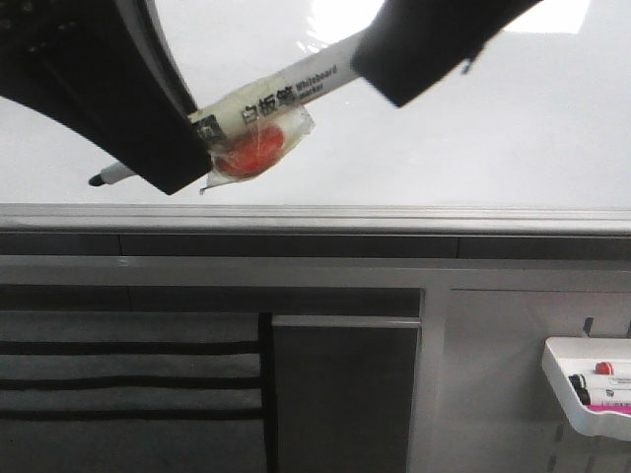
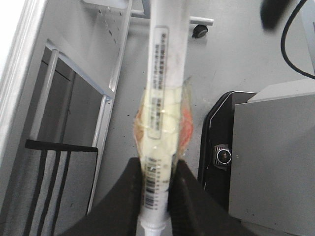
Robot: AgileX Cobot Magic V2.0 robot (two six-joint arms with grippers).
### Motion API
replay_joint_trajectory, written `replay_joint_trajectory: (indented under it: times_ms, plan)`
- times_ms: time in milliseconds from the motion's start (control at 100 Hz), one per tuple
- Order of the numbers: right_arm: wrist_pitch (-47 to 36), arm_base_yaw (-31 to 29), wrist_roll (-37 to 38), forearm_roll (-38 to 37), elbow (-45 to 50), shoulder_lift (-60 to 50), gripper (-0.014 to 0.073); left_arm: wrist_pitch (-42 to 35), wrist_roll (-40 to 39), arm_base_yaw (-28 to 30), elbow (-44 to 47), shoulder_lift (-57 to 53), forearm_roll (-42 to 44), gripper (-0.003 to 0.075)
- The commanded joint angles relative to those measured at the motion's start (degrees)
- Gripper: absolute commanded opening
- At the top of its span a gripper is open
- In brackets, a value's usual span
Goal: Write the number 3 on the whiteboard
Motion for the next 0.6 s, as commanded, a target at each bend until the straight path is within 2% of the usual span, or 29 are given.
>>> replay_joint_trajectory:
  times_ms: [0, 180, 590]
  plan:
    - [-1.08, 2.13, -1.39, 2.01, -4.35, 1.67, 0.0397, -1.88, 0.75, -0.42, -1.89, -1.83, -2.17, -0.002]
    - [-0.44, 3.31, -1.39, 2.01, -7.61, 5.09, 0.0397, -1.88, 0.95, -0.42, -1.89, -1.83, -2.17, -0.002]
    - [1.67, 3.2, -1.39, 0.14, -7.63, 5.45, 0.0397, -1.95, 2.18, -0.42, -1.89, -1.83, -2.17, -0.002]
